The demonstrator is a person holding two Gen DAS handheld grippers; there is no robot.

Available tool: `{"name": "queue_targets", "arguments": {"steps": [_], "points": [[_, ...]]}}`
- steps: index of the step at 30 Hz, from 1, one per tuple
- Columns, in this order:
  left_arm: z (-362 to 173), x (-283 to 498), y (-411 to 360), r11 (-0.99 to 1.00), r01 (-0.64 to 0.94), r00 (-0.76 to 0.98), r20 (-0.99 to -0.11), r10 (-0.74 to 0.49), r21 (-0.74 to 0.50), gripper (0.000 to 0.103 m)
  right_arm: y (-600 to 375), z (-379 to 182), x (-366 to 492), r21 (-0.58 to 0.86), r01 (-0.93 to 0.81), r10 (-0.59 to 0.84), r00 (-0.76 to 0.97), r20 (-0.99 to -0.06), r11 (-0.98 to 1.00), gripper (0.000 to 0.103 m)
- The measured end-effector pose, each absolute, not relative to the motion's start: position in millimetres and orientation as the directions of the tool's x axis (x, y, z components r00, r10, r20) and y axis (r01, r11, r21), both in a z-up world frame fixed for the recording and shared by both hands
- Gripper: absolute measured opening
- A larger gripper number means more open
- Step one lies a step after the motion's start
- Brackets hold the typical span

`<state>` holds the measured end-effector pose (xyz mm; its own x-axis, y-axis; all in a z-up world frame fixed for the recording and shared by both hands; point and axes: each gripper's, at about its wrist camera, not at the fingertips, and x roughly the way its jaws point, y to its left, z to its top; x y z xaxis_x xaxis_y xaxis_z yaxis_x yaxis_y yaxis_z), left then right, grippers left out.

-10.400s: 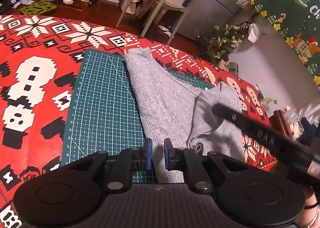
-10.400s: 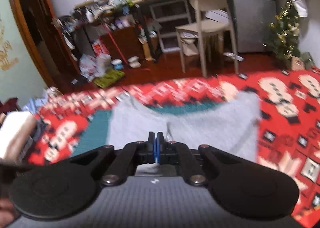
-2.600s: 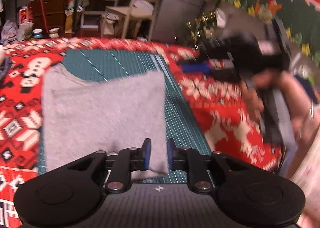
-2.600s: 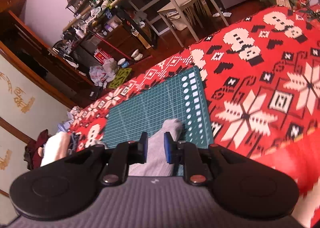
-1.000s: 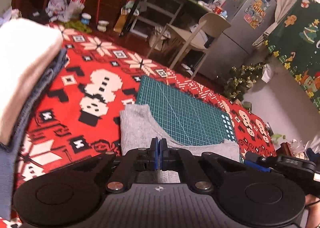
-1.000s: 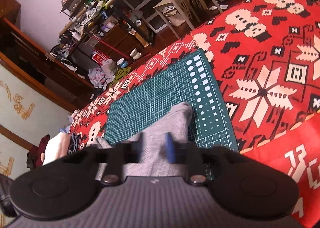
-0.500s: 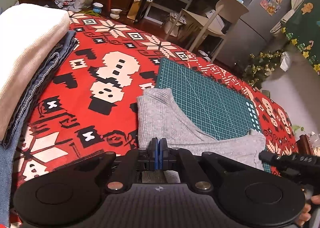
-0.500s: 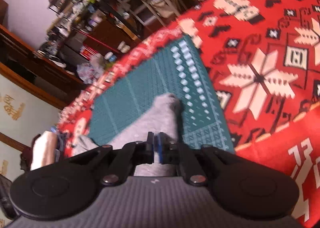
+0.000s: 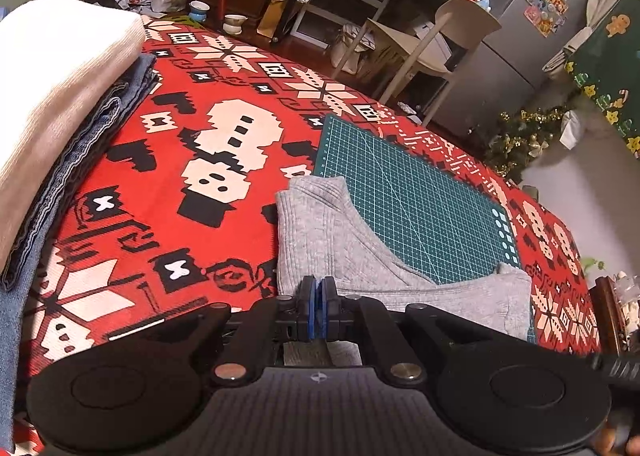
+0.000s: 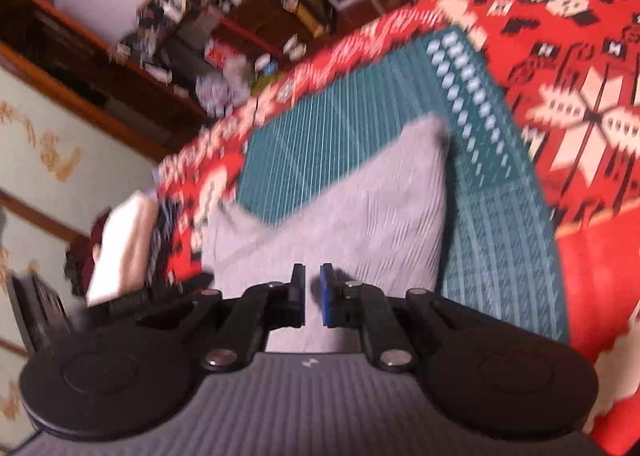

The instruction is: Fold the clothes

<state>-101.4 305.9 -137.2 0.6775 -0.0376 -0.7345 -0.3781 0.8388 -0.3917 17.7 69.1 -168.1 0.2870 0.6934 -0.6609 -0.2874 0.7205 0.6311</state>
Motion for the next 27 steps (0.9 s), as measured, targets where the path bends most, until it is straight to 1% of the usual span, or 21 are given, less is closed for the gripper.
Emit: {"name": "queue_targets", "arguments": {"steps": [2,4,10,15,18,24,27], "points": [[-137,-102,306,0.837,-0.379,0.679,-0.733,-0.038,-0.394,0.004,79,-176,12,0.606,-0.299,0.675,0.265,-0.689,0.737,0.009],[-137,-103,307,0.835,-0.377,0.682,-0.730,-0.042,-0.401,0.004,85,-175,9,0.597,-0.315,0.673,0.266,-0.690,0.738,0.010],[-130,-119,314,0.796,-0.385,0.690,-0.718,-0.088,-0.467,0.006,95,-157,-15,0.618,-0.377,0.717,0.234,-0.656,0.689,0.010],[-121,-140,310,0.795,-0.385,0.683,-0.724,-0.096,-0.469,0.007,121,-165,-40,0.582,-0.420,0.686,0.152,-0.712,0.696,0.010],[-120,-153,307,0.778,-0.378,0.686,-0.716,-0.129,-0.502,0.007,128,-167,-52,0.551,-0.446,0.667,0.156,-0.728,0.706,0.010],[-123,-172,293,0.764,-0.346,0.673,-0.712,-0.202,-0.544,0.008,133,-155,-70,0.552,-0.498,0.699,0.168,-0.695,0.668,0.010],[-124,-171,287,0.765,-0.329,0.669,-0.709,-0.224,-0.553,0.008,148,-170,-71,0.546,-0.493,0.675,0.120,-0.728,0.677,0.009]]}}
